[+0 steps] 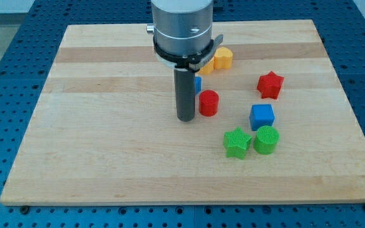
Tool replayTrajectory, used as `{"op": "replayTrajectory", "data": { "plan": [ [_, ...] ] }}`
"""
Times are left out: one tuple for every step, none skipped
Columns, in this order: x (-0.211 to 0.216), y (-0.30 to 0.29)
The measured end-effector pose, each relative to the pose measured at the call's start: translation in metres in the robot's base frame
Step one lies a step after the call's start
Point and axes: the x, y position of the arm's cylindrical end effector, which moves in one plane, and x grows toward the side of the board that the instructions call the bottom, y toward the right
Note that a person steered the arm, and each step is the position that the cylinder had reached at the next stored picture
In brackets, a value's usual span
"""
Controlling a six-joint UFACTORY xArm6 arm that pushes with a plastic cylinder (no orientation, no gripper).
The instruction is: Push the red circle into the red star
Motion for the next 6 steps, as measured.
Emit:
{"op": "replayTrajectory", "data": {
  "plan": [
    [-0.009,0.003],
    [-0.014,0.015],
    [-0.014,0.040],
    [-0.021,0.062],
    [-0.028,0.077],
    [-0.032,0.093]
  ]
}}
